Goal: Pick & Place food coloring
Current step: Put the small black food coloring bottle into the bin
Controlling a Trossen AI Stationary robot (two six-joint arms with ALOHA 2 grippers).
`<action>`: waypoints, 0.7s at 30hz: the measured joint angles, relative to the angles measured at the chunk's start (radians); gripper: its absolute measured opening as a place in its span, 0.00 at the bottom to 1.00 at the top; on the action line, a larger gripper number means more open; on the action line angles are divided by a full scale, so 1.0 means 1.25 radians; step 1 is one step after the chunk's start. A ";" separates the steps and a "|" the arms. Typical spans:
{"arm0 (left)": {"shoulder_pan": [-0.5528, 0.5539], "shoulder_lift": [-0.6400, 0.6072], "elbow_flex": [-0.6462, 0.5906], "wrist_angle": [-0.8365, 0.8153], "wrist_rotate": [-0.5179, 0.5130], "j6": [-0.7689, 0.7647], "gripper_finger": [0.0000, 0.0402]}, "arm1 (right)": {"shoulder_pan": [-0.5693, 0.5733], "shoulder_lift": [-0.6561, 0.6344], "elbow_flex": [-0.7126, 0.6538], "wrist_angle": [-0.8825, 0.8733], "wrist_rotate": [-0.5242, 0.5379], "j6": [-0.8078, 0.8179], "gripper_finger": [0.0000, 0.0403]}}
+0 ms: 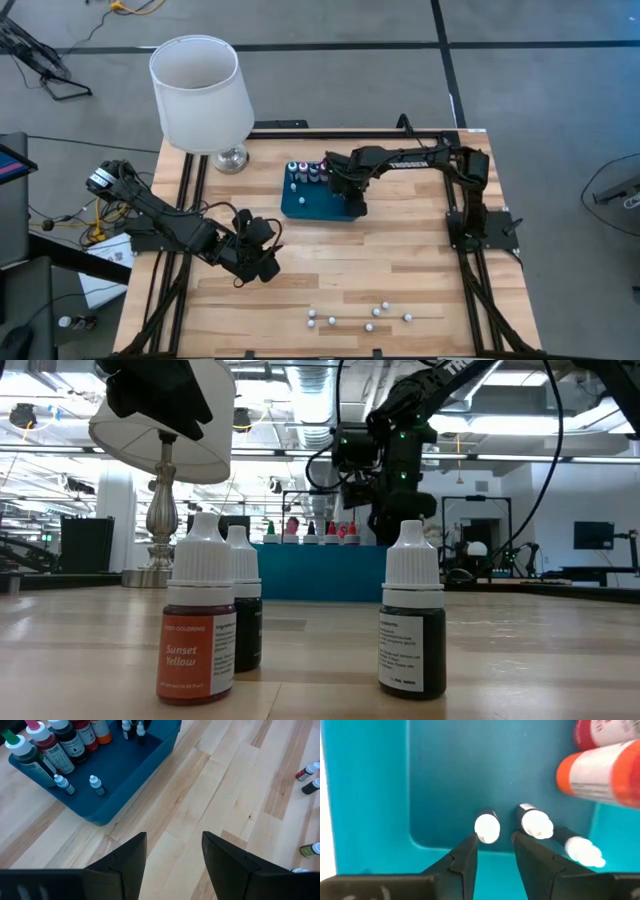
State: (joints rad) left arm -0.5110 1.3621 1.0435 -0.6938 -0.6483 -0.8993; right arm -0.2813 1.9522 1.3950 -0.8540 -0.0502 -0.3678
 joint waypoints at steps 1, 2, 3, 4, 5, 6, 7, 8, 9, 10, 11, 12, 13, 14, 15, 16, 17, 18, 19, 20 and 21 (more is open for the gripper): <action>0.000 0.000 0.000 0.000 0.000 0.000 0.45 | 0.000 0.000 0.009 -0.008 0.000 0.000 0.30; 0.000 0.000 0.000 0.000 0.000 0.000 0.45 | 0.000 0.000 0.020 -0.018 0.000 0.000 0.29; 0.000 0.000 0.000 0.000 0.000 0.000 0.45 | 0.000 0.000 0.034 -0.031 -0.001 -0.002 0.29; 0.000 0.000 0.000 0.000 0.000 0.000 0.45 | 0.000 0.000 0.050 -0.046 -0.002 -0.005 0.29; 0.000 0.000 0.000 0.000 0.000 0.000 0.45 | 0.000 -0.001 0.067 -0.062 -0.003 -0.008 0.29; 0.000 0.000 0.000 0.000 0.000 0.000 0.45 | 0.002 -0.002 0.085 -0.080 -0.003 -0.013 0.29; 0.000 0.000 0.000 0.000 0.000 0.000 0.45 | 0.004 -0.002 0.102 -0.099 -0.003 -0.018 0.29; 0.000 0.000 0.000 0.000 0.000 0.000 0.45 | 0.006 -0.002 0.121 -0.116 -0.003 -0.022 0.29; 0.000 0.000 0.000 0.000 0.000 0.001 0.45 | 0.010 -0.002 0.141 -0.133 -0.002 -0.024 0.29; 0.000 0.000 0.000 0.000 0.000 0.001 0.45 | 0.013 -0.003 0.165 -0.155 -0.003 -0.026 0.29; 0.000 0.000 0.000 0.000 0.000 0.001 0.45 | 0.016 -0.008 0.184 -0.172 -0.003 -0.027 0.29; 0.000 0.000 0.000 0.000 -0.001 0.001 0.45 | 0.018 -0.014 0.204 -0.192 -0.003 -0.029 0.29; 0.000 0.000 0.000 0.000 -0.003 0.001 0.45 | 0.023 -0.020 0.223 -0.205 -0.004 -0.032 0.28; 0.000 0.000 0.000 0.000 -0.003 0.001 0.45 | 0.028 -0.028 0.237 -0.214 -0.006 -0.033 0.28; 0.000 0.000 0.000 0.000 -0.003 0.002 0.45 | 0.033 -0.040 0.247 -0.233 -0.009 -0.035 0.27; 0.000 0.000 0.000 0.001 -0.003 0.002 0.45 | 0.041 -0.054 0.251 -0.251 -0.015 -0.039 0.27; 0.000 0.000 0.000 0.003 -0.003 0.003 0.45 | 0.048 -0.070 0.253 -0.257 -0.023 -0.040 0.27; 0.000 0.000 0.000 0.004 -0.003 0.004 0.45 | 0.056 -0.087 0.253 -0.267 -0.034 -0.039 0.26; 0.000 0.000 0.000 0.004 -0.003 0.006 0.45 | 0.064 -0.103 0.253 -0.287 -0.045 -0.035 0.26; 0.000 0.000 0.000 0.008 -0.004 0.008 0.45 | 0.074 -0.120 0.253 -0.305 -0.056 -0.028 0.26; 0.000 0.000 0.000 0.011 -0.004 0.013 0.45 | 0.083 -0.136 0.253 -0.313 -0.067 -0.020 0.25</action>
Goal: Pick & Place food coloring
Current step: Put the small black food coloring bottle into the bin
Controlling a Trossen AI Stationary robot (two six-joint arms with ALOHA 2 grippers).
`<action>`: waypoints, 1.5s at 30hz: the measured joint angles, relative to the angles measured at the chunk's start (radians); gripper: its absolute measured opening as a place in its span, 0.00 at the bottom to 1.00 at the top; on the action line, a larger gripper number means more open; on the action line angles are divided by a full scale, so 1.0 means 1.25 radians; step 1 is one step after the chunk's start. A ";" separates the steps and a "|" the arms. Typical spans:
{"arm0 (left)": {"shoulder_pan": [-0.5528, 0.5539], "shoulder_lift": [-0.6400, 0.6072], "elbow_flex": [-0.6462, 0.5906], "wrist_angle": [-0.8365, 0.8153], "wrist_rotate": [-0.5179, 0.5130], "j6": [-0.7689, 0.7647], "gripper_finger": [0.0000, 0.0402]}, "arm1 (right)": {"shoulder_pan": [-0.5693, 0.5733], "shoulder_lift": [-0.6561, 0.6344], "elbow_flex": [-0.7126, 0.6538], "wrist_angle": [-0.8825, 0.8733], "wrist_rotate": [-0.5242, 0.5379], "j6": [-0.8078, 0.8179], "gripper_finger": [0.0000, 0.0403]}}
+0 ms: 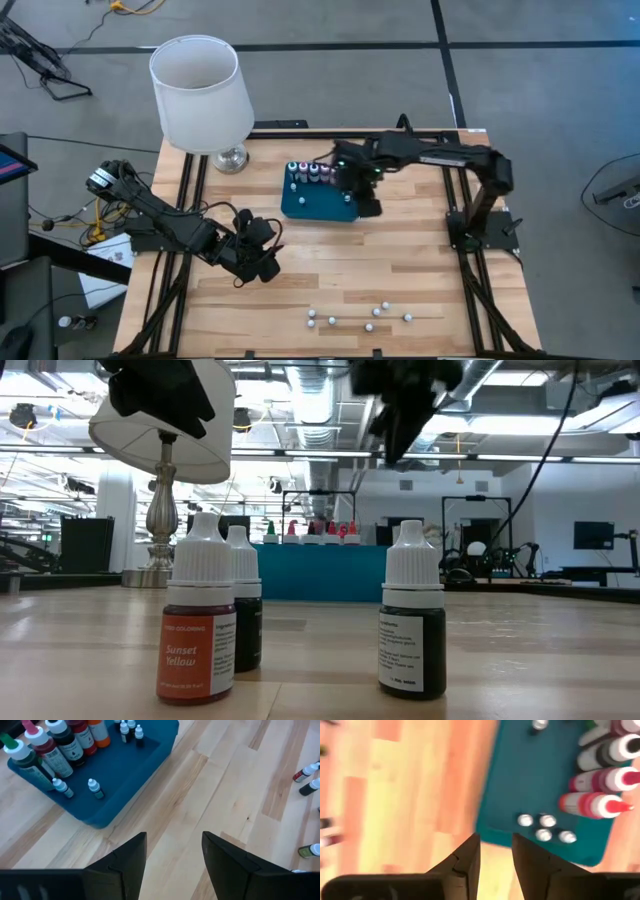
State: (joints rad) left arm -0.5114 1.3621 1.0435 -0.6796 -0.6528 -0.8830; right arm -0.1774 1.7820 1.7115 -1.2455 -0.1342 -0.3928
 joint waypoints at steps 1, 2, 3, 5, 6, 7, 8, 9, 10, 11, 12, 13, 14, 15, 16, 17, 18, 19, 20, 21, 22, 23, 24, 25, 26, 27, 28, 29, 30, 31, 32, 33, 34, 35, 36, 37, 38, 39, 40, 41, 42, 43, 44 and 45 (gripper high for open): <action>0.000 0.000 0.000 0.002 0.000 0.006 0.45 | 0.010 -0.017 0.000 -0.011 -0.010 0.009 0.25; 0.000 0.000 0.000 0.005 0.000 0.014 0.45 | 0.021 -0.034 0.000 -0.022 -0.017 0.021 0.24; 0.000 0.000 0.000 0.015 0.000 0.025 0.45 | 0.034 -0.052 0.000 -0.028 -0.019 0.032 0.24; 0.000 0.000 0.000 0.036 -0.002 0.052 0.45 | 0.060 -0.088 0.000 -0.037 -0.020 0.055 0.23; 0.000 0.000 0.000 0.050 -0.006 0.069 0.45 | 0.073 -0.105 0.000 -0.046 -0.020 0.066 0.23; 0.000 0.000 0.000 0.067 -0.007 0.087 0.45 | 0.087 -0.120 0.000 -0.052 -0.020 0.082 0.22; 0.000 0.000 0.000 0.083 -0.007 0.108 0.45 | 0.100 -0.135 0.000 -0.054 -0.021 0.100 0.22; 0.001 0.000 0.000 0.100 -0.007 0.132 0.45 | 0.113 -0.150 0.000 -0.058 -0.022 0.119 0.22; 0.001 0.000 0.000 0.118 -0.007 0.156 0.45 | 0.128 -0.165 -0.002 -0.064 -0.022 0.137 0.22; 0.002 0.000 0.000 0.138 -0.008 0.180 0.45 | 0.143 -0.182 -0.006 -0.064 -0.022 0.157 0.22; 0.002 0.000 0.000 0.157 -0.008 0.205 0.45 | 0.158 -0.199 -0.016 -0.060 -0.021 0.179 0.22; 0.002 0.000 0.000 0.176 -0.007 0.232 0.45 | 0.173 -0.219 -0.031 -0.056 -0.019 0.201 0.21; 0.002 0.000 0.000 0.194 -0.003 0.254 0.45 | 0.189 -0.237 -0.049 -0.051 -0.019 0.224 0.21; 0.002 0.000 0.000 0.213 0.006 0.274 0.45 | 0.206 -0.254 -0.068 -0.041 -0.018 0.249 0.21; 0.005 0.000 0.000 0.225 0.018 0.291 0.45 | 0.223 -0.274 -0.092 -0.023 -0.018 0.274 0.21; 0.008 0.000 0.000 0.237 0.031 0.304 0.45 | 0.241 -0.295 -0.119 -0.005 -0.017 0.300 0.21; 0.012 0.000 0.000 0.250 0.049 0.312 0.45 | 0.259 -0.316 -0.147 0.015 -0.015 0.329 0.21; 0.019 0.000 0.000 0.259 0.068 0.318 0.45 | 0.279 -0.338 -0.178 0.045 -0.012 0.359 0.21; 0.027 0.000 0.000 0.264 0.086 0.327 0.45 | 0.299 -0.359 -0.210 0.081 -0.004 0.389 0.21; 0.033 0.000 0.000 0.270 0.104 0.337 0.45 | 0.321 -0.380 -0.243 0.115 0.008 0.421 0.21; 0.040 0.000 0.000 0.276 0.123 0.347 0.45 | 0.344 -0.400 -0.276 0.147 0.021 0.452 0.21; 0.048 0.000 0.000 0.277 0.141 0.356 0.45 | 0.368 -0.419 -0.311 0.184 0.037 0.487 0.21; 0.055 0.000 0.000 0.277 0.164 0.364 0.45 | 0.393 -0.435 -0.343 0.225 0.056 0.519 0.21; 0.061 0.000 0.000 0.279 0.187 0.372 0.45 | 0.418 -0.450 -0.375 0.258 0.072 0.550 0.21; 0.068 0.000 0.000 0.283 0.208 0.380 0.45 | 0.443 -0.463 -0.407 0.292 0.089 0.581 0.21; 0.074 0.000 0.000 0.287 0.226 0.385 0.45 | 0.467 -0.471 -0.434 0.323 0.104 0.609 0.21; 0.078 0.000 0.000 0.289 0.239 0.386 0.45 | 0.494 -0.478 -0.462 0.360 0.120 0.637 0.21; 0.083 0.000 0.000 0.288 0.246 0.384 0.45 | 0.519 -0.481 -0.485 0.381 0.133 0.665 0.21; 0.087 0.000 0.000 0.290 0.248 0.377 0.45 | 0.543 -0.481 -0.505 0.396 0.142 0.689 0.21; 0.089 0.000 0.000 0.296 0.248 0.367 0.45 | 0.567 -0.480 -0.521 0.407 0.151 0.710 0.21; 0.091 0.000 0.000 0.309 0.247 0.362 0.45 | 0.591 -0.478 -0.534 0.411 0.161 0.730 0.21; 0.092 0.000 0.000 0.327 0.249 0.361 0.45 | 0.616 -0.474 -0.544 0.412 0.172 0.747 0.21; 0.091 0.000 0.000 0.345 0.252 0.359 0.45 | 0.637 -0.469 -0.554 0.414 0.183 0.760 0.21; 0.091 0.000 0.000 0.361 0.253 0.356 0.45 | 0.657 -0.466 -0.563 0.416 0.197 0.775 0.21; 0.090 0.000 0.000 0.374 0.253 0.351 0.45 | 0.678 -0.466 -0.574 0.415 0.207 0.792 0.21; 0.090 0.000 0.000 0.383 0.254 0.340 0.45 | 0.698 -0.466 -0.582 0.414 0.214 0.810 0.21; 0.090 0.000 0.000 0.386 0.255 0.326 0.45 | 0.716 -0.466 -0.588 0.416 0.217 0.827 0.21; 0.090 0.000 0.000 0.385 0.255 0.312 0.45 | 0.734 -0.467 -0.595 0.416 0.219 0.843 0.21; 0.090 0.000 0.000 0.383 0.255 0.298 0.45 | 0.751 -0.467 -0.604 0.416 0.220 0.859 0.21; 0.090 0.000 0.000 0.383 0.255 0.287 0.45 | 0.768 -0.467 -0.614 0.417 0.222 0.877 0.21; 0.090 0.000 0.000 0.384 0.254 0.275 0.45 | 0.784 -0.467 -0.625 0.420 0.222 0.896 0.21; 0.090 0.000 0.000 0.384 0.252 0.264 0.45 | 0.799 -0.467 -0.636 0.428 0.222 0.916 0.21; 0.090 0.000 0.000 0.385 0.249 0.253 0.45 | 0.815 -0.467 -0.648 0.437 0.219 0.930 0.21; 0.090 0.000 0.000 0.385 0.243 0.246 0.45 | 0.831 -0.467 -0.658 0.445 0.217 0.942 0.21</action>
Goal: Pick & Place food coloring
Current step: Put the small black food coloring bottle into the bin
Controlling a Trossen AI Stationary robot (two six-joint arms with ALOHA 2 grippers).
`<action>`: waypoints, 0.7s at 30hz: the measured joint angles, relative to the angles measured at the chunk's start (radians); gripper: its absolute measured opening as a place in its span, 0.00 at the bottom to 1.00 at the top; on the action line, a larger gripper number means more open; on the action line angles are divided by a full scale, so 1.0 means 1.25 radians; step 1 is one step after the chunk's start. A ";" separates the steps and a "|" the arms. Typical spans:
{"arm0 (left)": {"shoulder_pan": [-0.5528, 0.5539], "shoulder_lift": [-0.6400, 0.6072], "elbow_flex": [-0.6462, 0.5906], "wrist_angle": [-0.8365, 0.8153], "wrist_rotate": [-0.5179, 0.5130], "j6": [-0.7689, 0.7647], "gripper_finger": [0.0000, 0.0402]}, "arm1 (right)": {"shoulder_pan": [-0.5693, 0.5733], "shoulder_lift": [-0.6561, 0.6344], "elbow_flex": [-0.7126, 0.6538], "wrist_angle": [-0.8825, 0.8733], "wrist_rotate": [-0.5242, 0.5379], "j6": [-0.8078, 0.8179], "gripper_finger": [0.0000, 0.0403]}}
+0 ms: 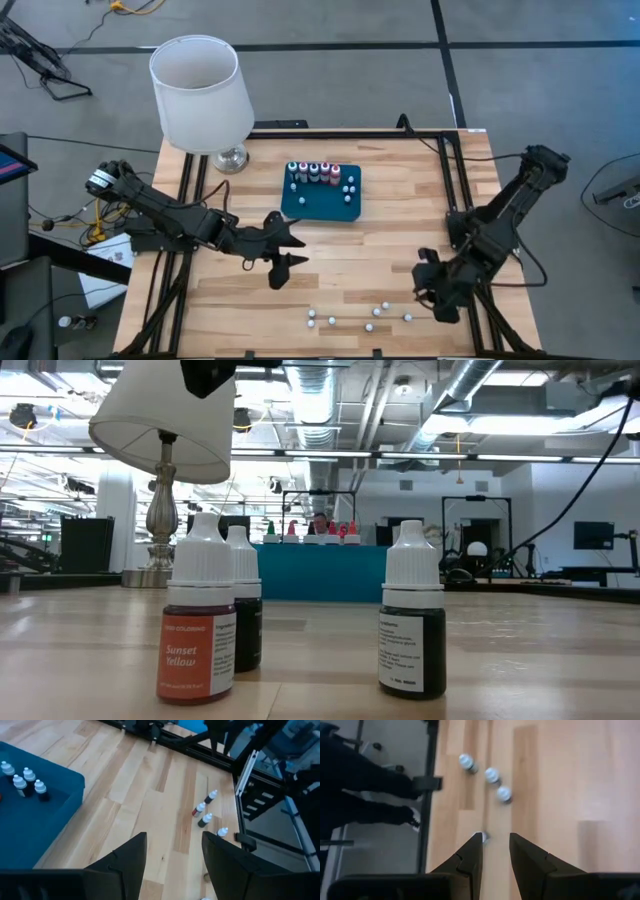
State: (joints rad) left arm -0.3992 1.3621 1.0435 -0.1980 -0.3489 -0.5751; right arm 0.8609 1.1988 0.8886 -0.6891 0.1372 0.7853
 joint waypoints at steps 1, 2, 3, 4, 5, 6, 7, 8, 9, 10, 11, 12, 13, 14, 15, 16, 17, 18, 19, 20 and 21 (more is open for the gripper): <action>0.000 0.000 0.000 0.002 -0.005 -0.005 0.45 | 0.014 0.000 -0.010 0.013 0.000 0.009 0.21; -0.001 0.000 0.000 0.003 -0.013 -0.009 0.45 | 0.026 0.000 -0.021 0.029 0.000 0.019 0.21; 0.000 0.000 0.000 0.003 -0.019 -0.013 0.45 | 0.036 0.000 -0.030 0.045 0.000 0.029 0.21; 0.000 0.000 0.000 0.003 -0.021 -0.018 0.45 | 0.043 0.000 -0.037 0.064 0.000 0.039 0.21; 0.000 0.000 0.000 0.004 -0.022 -0.018 0.45 | 0.050 0.000 -0.041 0.081 0.001 0.045 0.21; 0.000 0.000 0.000 0.006 -0.023 -0.018 0.45 | 0.057 0.000 -0.044 0.095 0.005 0.048 0.21; 0.000 0.000 0.000 0.008 -0.024 -0.018 0.45 | 0.064 0.001 -0.045 0.104 0.017 0.046 0.21; 0.000 0.000 0.000 0.007 -0.025 -0.017 0.45 | 0.071 0.007 -0.045 0.112 0.032 0.035 0.21; 0.000 0.000 0.000 0.007 -0.028 -0.016 0.45 | 0.076 0.015 -0.045 0.123 0.043 0.020 0.21; 0.000 0.000 0.000 0.007 -0.032 -0.016 0.45 | 0.078 0.026 -0.045 0.132 0.055 0.003 0.21; 0.000 0.000 0.000 0.007 -0.033 -0.016 0.45 | 0.081 0.038 -0.045 0.138 0.063 -0.012 0.21; 0.000 0.000 0.000 0.007 -0.033 -0.016 0.45 | 0.083 0.053 -0.045 0.145 0.063 -0.022 0.21; 0.000 0.000 0.000 0.006 -0.033 -0.016 0.45 | 0.083 0.070 -0.045 0.148 0.063 -0.025 0.21; -0.001 0.000 0.000 0.005 -0.033 -0.016 0.45 | 0.083 0.087 -0.045 0.147 0.062 -0.026 0.21; -0.003 0.000 0.000 0.005 -0.032 -0.016 0.45 | 0.083 0.106 -0.045 0.148 0.061 -0.026 0.21; -0.006 0.000 0.000 0.005 -0.032 -0.016 0.45 | 0.083 0.123 -0.046 0.155 0.060 -0.025 0.21; -0.009 0.000 0.000 0.005 -0.030 -0.016 0.45 | 0.083 0.138 -0.046 0.166 0.061 -0.026 0.21; -0.014 0.000 0.000 0.004 -0.027 -0.016 0.45 | 0.083 0.152 -0.046 0.180 0.061 -0.026 0.21; -0.018 0.000 0.000 0.003 -0.026 -0.016 0.45 | 0.083 0.163 -0.046 0.190 0.060 -0.026 0.21; -0.023 0.000 0.000 0.001 -0.026 -0.016 0.45 | 0.083 0.175 -0.046 0.198 0.060 -0.024 0.21; -0.026 0.000 0.000 -0.002 -0.027 -0.016 0.45 | 0.080 0.186 -0.046 0.203 0.060 -0.021 0.21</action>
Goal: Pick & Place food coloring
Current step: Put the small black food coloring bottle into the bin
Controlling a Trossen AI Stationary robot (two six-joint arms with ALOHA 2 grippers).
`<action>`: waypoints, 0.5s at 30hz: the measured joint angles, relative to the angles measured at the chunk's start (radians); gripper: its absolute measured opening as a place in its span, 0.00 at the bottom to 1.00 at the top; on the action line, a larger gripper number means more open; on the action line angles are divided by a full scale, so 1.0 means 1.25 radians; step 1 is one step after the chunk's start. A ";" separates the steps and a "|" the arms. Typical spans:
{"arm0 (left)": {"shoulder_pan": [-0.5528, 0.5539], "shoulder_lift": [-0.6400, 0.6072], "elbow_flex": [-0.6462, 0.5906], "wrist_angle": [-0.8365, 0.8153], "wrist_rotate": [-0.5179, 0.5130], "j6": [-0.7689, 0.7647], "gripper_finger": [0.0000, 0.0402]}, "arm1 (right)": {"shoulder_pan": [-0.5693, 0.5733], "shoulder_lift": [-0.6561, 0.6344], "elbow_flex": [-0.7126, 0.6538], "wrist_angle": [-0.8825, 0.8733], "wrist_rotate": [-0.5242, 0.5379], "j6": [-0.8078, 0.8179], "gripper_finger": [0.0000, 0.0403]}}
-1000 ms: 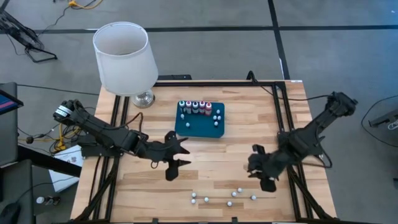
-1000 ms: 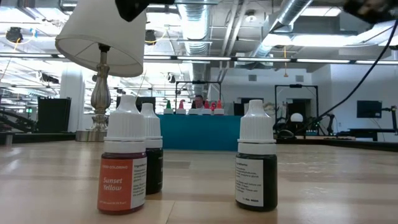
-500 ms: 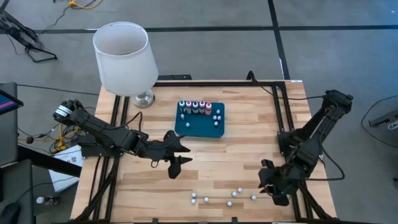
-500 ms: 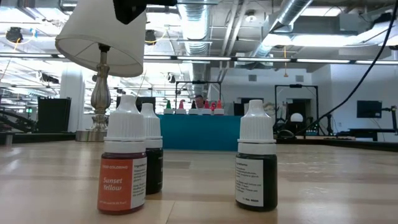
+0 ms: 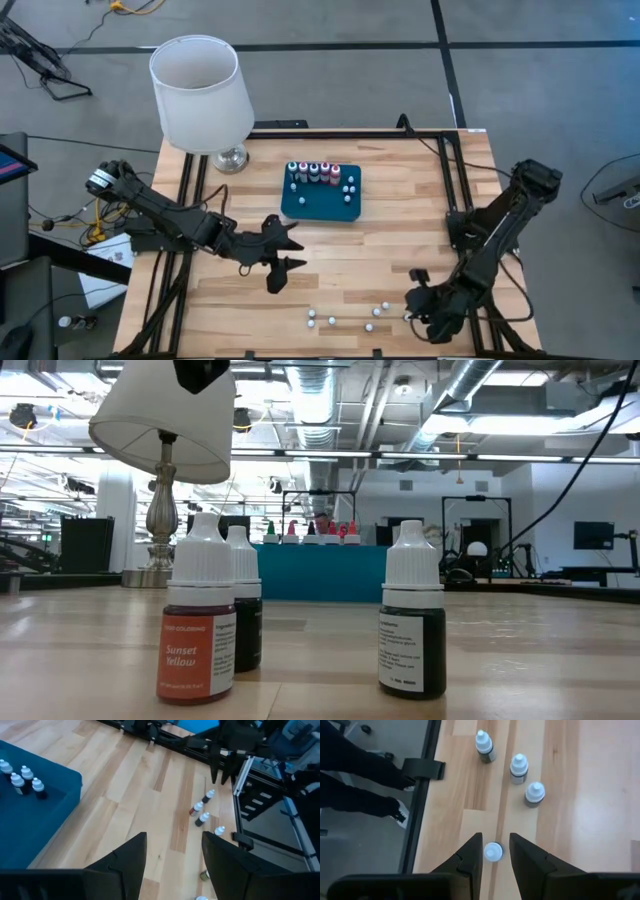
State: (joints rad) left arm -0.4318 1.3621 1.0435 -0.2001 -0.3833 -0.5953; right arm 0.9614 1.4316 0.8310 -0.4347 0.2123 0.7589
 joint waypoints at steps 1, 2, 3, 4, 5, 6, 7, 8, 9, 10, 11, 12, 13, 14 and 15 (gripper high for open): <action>-0.003 0.000 0.000 -0.003 -0.004 0.000 0.45 | -0.001 0.011 0.000 0.008 -0.002 0.000 0.21; -0.006 0.000 0.000 -0.007 -0.012 0.000 0.45 | -0.001 0.022 0.000 0.016 -0.005 0.001 0.21; -0.007 0.000 0.000 -0.010 -0.018 0.000 0.45 | -0.001 0.033 0.000 0.023 -0.008 0.001 0.21; -0.007 0.000 0.000 -0.014 -0.019 0.000 0.45 | -0.001 0.042 0.000 0.029 -0.017 0.001 0.21; -0.007 0.000 0.000 -0.018 -0.019 0.000 0.45 | -0.001 0.051 0.000 0.034 -0.026 0.001 0.21; -0.007 0.000 0.000 -0.021 -0.018 0.000 0.45 | -0.001 0.060 0.000 0.038 -0.039 0.003 0.21; -0.007 0.000 0.000 -0.022 -0.018 -0.001 0.45 | -0.001 0.070 0.001 0.040 -0.048 0.007 0.21; -0.007 0.000 0.000 -0.023 -0.017 -0.001 0.45 | -0.001 0.078 0.001 0.040 -0.056 0.017 0.21; -0.007 0.000 0.000 -0.023 -0.017 -0.001 0.45 | -0.001 0.087 0.001 0.038 -0.065 0.024 0.21; -0.007 0.000 0.000 -0.023 -0.017 -0.001 0.45 | -0.001 0.093 0.001 0.040 -0.070 0.030 0.21; -0.007 0.000 0.000 -0.023 -0.017 -0.001 0.45 | -0.001 0.097 0.001 0.043 -0.073 0.036 0.21; -0.007 0.000 0.000 -0.023 -0.017 -0.001 0.45 | -0.001 0.101 0.001 0.049 -0.076 0.042 0.21; -0.007 0.000 0.000 -0.023 -0.017 -0.001 0.45 | -0.001 0.103 0.001 0.052 -0.080 0.044 0.21; -0.007 0.000 0.000 -0.023 -0.017 -0.001 0.45 | 0.000 0.103 0.001 0.050 -0.080 0.046 0.21; -0.007 0.000 0.000 -0.023 -0.017 -0.001 0.45 | 0.000 0.103 0.001 0.049 -0.081 0.049 0.21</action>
State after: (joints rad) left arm -0.4408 1.3621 1.0435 -0.2289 -0.4049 -0.5966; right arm 0.9615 1.5600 0.8322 -0.3729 0.1116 0.8206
